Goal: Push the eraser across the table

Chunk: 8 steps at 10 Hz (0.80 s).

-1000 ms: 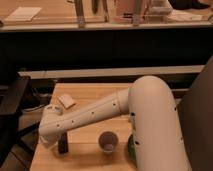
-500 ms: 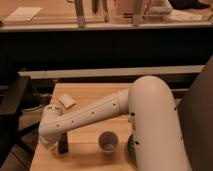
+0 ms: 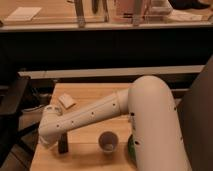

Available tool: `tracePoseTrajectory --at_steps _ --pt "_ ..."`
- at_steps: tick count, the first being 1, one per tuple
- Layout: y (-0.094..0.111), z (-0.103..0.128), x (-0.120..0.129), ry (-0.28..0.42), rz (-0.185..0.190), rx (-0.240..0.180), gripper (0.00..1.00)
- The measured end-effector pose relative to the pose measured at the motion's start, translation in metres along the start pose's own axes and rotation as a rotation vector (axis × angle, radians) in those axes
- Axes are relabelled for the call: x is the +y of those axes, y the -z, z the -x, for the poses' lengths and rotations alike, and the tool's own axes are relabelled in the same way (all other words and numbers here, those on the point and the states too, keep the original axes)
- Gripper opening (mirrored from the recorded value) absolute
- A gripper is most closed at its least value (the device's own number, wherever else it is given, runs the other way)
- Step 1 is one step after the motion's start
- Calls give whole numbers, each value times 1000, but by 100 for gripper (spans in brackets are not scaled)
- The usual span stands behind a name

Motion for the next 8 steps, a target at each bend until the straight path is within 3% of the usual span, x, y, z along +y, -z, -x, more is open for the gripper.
tracePoseTrajectory --at_steps 5,8 --pt "-8 3 21 -61 6 29 2" --pt "-8 10 36 -102 29 15 2"
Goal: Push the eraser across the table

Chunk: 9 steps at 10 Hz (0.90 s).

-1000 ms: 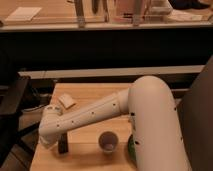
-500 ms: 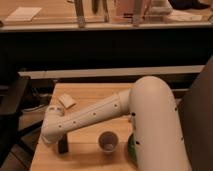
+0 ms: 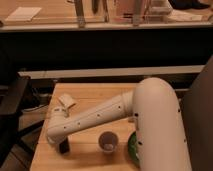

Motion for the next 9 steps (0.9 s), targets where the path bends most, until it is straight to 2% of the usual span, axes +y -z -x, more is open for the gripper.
tracePoseTrajectory --at_steps 6,9 --pt "25 11 49 -99 72 -21 2" --pt "34 16 76 -150 85 -17 2"
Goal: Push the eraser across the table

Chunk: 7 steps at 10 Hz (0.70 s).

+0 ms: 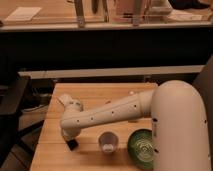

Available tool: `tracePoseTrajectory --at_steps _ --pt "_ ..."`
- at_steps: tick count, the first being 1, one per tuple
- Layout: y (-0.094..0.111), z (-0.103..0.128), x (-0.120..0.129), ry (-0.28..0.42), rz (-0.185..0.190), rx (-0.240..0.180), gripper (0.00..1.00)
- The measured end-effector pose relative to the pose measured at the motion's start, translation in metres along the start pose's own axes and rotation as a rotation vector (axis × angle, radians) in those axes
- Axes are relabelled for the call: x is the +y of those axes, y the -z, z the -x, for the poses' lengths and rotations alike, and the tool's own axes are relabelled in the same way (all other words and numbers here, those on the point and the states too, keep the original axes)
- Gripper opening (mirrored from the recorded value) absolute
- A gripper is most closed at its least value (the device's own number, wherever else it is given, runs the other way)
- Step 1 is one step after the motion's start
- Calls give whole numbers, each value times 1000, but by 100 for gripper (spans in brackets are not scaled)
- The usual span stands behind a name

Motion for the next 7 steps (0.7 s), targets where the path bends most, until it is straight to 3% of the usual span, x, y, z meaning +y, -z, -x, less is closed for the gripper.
tracePoseTrajectory --at_steps 4,7 --pt "-6 2 12 -36 -9 -2 2" --pt "11 -2 5 -13 19 24 2"
